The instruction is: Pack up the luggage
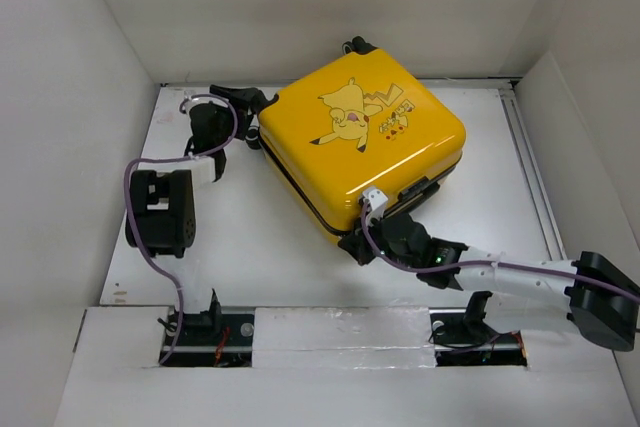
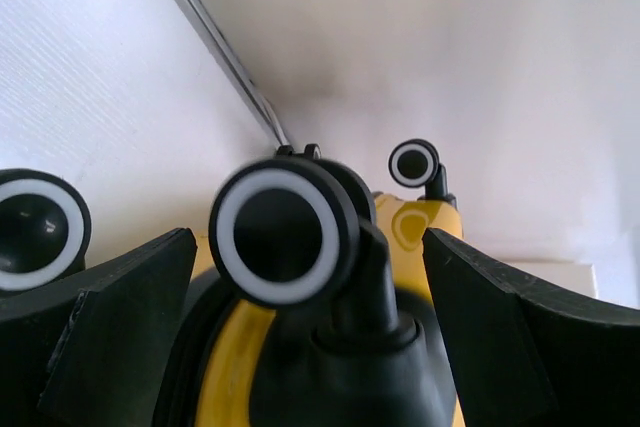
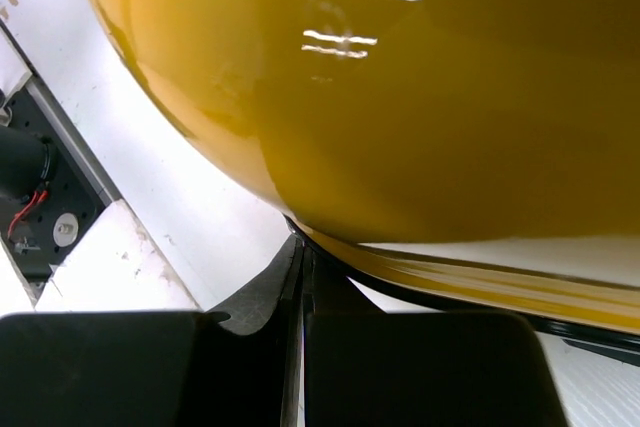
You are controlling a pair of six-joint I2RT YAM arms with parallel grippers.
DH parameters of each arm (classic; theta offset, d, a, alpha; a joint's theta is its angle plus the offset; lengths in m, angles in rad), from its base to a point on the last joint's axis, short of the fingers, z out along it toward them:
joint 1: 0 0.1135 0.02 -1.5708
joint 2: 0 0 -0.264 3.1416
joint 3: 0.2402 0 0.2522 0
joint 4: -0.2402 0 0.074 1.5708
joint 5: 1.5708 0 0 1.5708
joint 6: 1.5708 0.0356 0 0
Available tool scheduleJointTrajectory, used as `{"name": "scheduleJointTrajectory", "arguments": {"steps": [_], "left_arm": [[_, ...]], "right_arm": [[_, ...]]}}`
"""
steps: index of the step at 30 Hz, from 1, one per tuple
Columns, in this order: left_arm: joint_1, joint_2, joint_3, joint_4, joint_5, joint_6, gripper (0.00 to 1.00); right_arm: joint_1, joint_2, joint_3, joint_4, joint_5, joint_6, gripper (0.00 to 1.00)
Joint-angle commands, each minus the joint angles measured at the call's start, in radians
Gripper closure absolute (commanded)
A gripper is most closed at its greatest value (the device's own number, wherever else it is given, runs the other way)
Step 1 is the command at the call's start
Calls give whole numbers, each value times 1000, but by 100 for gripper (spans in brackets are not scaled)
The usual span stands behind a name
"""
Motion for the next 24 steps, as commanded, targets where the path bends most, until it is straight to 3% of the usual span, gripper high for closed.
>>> {"name": "scheduleJointTrajectory", "arguments": {"steps": [1, 7, 12, 16, 20, 24], "left_arm": [[7, 28, 73, 19, 30, -82, 6], [7, 99, 151, 64, 40, -151, 15], [7, 160, 193, 87, 64, -204, 33], [7, 169, 182, 139, 64, -229, 37], [7, 169, 159, 189, 64, -251, 51], [7, 178, 149, 225, 64, -261, 81]], "right_arm": [[15, -2, 13, 105, -37, 10, 100], [15, 8, 13, 105, -37, 10, 100], [15, 8, 13, 105, -37, 10, 100], [15, 17, 13, 105, -37, 19, 100], [15, 17, 13, 105, -37, 19, 100], [15, -2, 13, 92, -7, 19, 100]]}}
